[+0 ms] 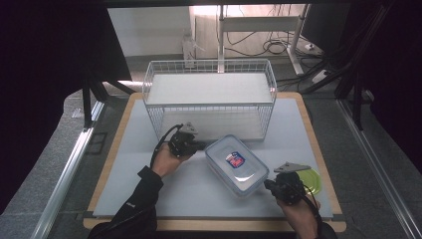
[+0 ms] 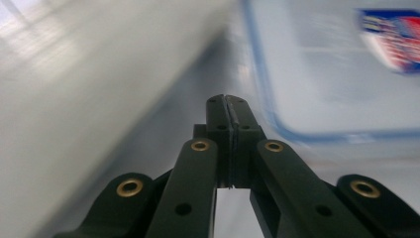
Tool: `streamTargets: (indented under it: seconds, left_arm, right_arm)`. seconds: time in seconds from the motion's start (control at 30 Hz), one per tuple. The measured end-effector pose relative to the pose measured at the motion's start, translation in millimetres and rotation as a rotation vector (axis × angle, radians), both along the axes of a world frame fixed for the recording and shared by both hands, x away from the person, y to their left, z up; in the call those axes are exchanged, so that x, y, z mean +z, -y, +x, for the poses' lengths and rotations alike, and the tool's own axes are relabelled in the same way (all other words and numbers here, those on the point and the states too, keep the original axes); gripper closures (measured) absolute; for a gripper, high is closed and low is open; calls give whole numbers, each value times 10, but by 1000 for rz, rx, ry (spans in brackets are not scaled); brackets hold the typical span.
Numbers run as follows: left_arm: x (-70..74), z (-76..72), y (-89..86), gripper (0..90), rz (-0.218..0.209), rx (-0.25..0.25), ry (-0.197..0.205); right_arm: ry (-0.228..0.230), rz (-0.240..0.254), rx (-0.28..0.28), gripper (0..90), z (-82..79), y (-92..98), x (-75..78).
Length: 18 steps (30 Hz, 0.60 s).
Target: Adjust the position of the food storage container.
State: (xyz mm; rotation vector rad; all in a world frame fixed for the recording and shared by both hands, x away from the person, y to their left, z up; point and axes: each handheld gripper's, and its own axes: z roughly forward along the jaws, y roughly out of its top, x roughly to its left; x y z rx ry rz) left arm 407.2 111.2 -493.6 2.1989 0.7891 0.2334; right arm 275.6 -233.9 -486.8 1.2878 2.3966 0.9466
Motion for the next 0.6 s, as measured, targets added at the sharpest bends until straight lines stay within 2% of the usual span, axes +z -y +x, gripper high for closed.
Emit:
streamTargets:
  seconds: [0.1, 0.2, 0.3, 0.33, 0.43, 0.47, 0.5, 0.57, 0.6]
  left_arm:
    - [-33, 53, 85, 898, -19, -18, -18]
    - [-27, 50, 61, 899, -50, -19, -42]
    - [-23, -5, 27, 900, -38, -14, -45]
    - [-20, -66, -1, 900, -52, -3, -52]
    - [-16, -136, -48, 900, -51, -4, -60]
    - [-19, -220, -97, 900, -47, -1, -67]
    - [-19, -220, -97, 900, -47, -1, -67]
    - [-38, -330, -186, 900, -37, 2, -72]
    - [-38, -330, -186, 899, -37, 2, -72]
  right_arm:
    - [1, 6, 8, 888, -6, -18, 8]
    - [-9, 6, 0, 890, 20, -18, -4]
    - [-3, 0, -7, 894, 40, -22, -2]
    - [3, -13, -13, 896, 63, -29, 3]
    - [4, -24, -16, 897, 93, -35, 12]
    - [7, -27, -19, 897, 130, -63, 10]
    - [7, -33, -19, 898, 151, -82, 5]
    - [9, -31, -23, 898, 200, -110, -5]
    - [9, -31, -23, 898, 200, -110, -5]
